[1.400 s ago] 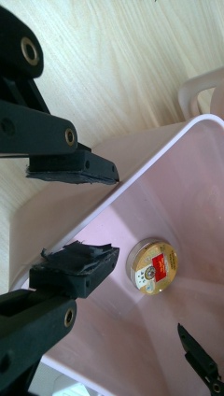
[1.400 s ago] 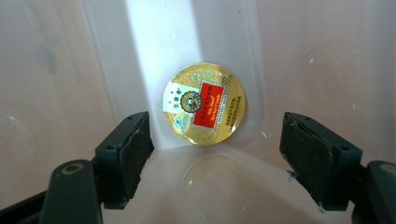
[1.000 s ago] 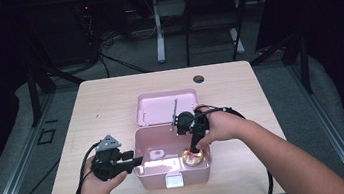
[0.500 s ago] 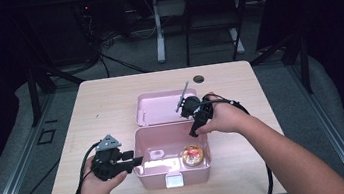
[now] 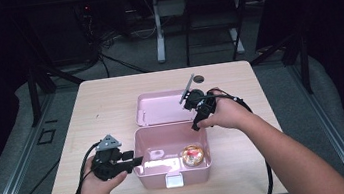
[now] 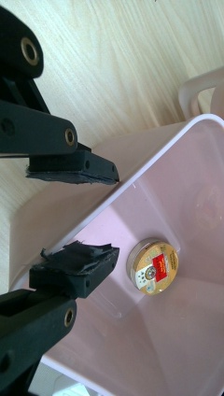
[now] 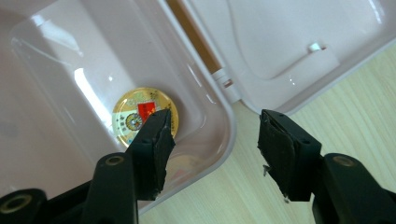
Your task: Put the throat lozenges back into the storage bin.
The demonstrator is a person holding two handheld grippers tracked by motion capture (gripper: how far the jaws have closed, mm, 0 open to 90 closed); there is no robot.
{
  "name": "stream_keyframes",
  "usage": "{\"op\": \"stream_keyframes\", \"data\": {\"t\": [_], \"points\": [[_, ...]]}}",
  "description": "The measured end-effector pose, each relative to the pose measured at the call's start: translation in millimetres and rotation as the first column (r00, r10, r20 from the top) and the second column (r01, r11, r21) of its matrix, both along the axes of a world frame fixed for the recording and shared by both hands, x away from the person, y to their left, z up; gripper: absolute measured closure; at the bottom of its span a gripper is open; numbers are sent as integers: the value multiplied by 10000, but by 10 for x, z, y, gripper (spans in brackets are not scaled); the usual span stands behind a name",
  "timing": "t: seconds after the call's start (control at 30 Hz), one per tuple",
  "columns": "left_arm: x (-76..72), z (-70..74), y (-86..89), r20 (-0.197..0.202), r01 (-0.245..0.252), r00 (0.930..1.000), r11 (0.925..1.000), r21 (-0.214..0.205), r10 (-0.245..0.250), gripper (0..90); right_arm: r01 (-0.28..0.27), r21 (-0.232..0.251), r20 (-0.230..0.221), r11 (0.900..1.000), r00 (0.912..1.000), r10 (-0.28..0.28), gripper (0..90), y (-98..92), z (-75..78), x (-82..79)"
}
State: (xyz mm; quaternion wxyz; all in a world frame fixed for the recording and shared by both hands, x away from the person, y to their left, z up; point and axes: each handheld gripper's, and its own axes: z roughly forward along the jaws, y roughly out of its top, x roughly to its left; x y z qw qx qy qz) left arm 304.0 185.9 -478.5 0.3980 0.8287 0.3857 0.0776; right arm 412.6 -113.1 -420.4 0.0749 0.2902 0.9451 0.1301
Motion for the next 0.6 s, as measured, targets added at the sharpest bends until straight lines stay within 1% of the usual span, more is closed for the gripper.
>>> {"op": "stream_keyframes", "data": {"t": [0.03,0.23,0.33,0.37,0.4,0.47,0.5,0.6], "points": [[0,0,0,1,1,10000,10000,3,-1,575,213,30,13,9998,9998,-213,443,-6,14,22],[1,1,2,23,26,10000,10000,35,-26,576,921,249,104,9954,9957,-924,442,-45,48,99],[0,1,0,14,10,10000,10000,22,-10,575,1378,276,145,9901,9903,-1382,442,-65,58,139],[0,1,0,14,10,10000,10000,22,-10,575,1378,276,145,9901,9903,-1382,442,-65,58,139],[0,1,0,12,11,10000,10000,25,-11,576,1523,247,167,9880,9881,-1528,443,-77,55,169],[0,1,1,14,12,10000,10000,22,-12,575,1545,226,197,9877,9877,-1549,443,-82,53,179],[0,1,1,13,12,10000,10000,21,-12,575,1732,263,187,9845,9846,-1737,443,-90,53,202],[0,-1,1,6,5,10000,10000,-3,-5,575,1835,321,155,9825,9828,-1841,442,-96,54,215]]}}
